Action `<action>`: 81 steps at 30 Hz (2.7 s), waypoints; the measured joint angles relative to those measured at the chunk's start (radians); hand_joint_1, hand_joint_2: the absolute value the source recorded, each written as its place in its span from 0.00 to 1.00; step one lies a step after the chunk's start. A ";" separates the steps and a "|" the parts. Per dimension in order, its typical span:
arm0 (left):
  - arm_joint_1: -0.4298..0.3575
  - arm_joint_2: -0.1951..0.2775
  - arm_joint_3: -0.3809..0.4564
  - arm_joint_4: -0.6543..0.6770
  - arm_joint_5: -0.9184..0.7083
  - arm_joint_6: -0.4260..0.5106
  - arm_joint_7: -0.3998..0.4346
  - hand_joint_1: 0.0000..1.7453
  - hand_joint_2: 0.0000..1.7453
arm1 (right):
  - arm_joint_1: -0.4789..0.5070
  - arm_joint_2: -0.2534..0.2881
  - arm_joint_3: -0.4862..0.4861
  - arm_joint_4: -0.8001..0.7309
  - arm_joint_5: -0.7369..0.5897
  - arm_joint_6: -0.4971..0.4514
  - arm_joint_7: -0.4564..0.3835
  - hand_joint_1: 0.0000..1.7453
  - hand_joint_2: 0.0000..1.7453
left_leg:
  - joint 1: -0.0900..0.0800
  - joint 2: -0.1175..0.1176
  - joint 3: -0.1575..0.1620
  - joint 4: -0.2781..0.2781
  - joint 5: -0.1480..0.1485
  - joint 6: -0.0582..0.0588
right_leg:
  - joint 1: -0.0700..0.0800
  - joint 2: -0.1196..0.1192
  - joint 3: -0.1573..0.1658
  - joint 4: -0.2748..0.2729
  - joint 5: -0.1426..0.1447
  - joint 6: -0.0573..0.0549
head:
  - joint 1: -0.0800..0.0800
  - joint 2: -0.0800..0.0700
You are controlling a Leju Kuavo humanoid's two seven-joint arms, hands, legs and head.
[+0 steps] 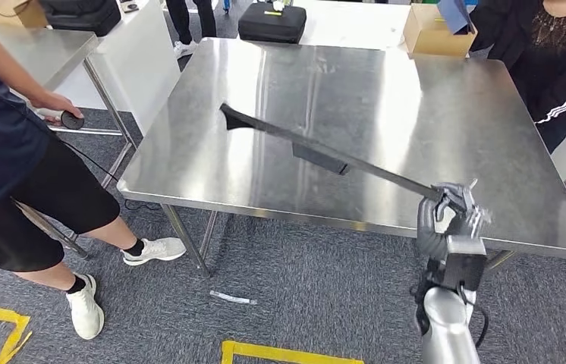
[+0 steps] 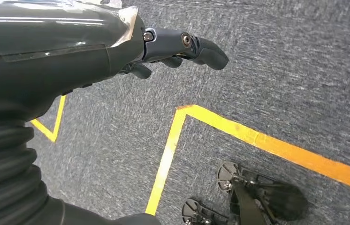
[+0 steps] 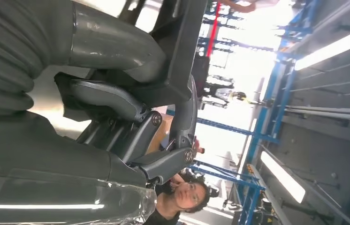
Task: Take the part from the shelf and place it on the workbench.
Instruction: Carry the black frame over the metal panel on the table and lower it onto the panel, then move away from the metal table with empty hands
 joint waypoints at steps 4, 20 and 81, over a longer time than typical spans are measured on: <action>-0.001 0.001 0.000 0.000 -0.023 -0.008 -0.002 0.00 1.00 | -0.095 -0.049 -0.036 0.130 0.007 -0.031 0.011 1.00 1.00 | 0.001 -0.001 0.048 -0.025 0.015 0.028 | 0.002 -0.001 0.012 0.037 -0.007 0.029 | 0.001 0.000; -0.005 0.004 -0.004 0.000 -0.067 -0.020 -0.018 0.00 1.00 | -0.301 -0.214 -0.154 0.525 0.011 -0.082 -0.026 1.00 1.00 | -0.001 -0.006 0.099 0.066 -0.066 -0.001 | -0.008 -0.016 -0.090 -0.008 0.086 -0.003 | -0.001 0.000; -0.007 -0.002 -0.015 0.002 -0.122 0.015 0.023 0.00 0.00 | -0.166 -0.178 -0.139 0.322 0.215 -0.068 0.039 0.00 0.00 | 0.003 0.005 0.122 -0.065 -0.033 -0.011 | -0.019 -0.018 -0.115 -0.018 0.112 0.033 | -0.006 0.000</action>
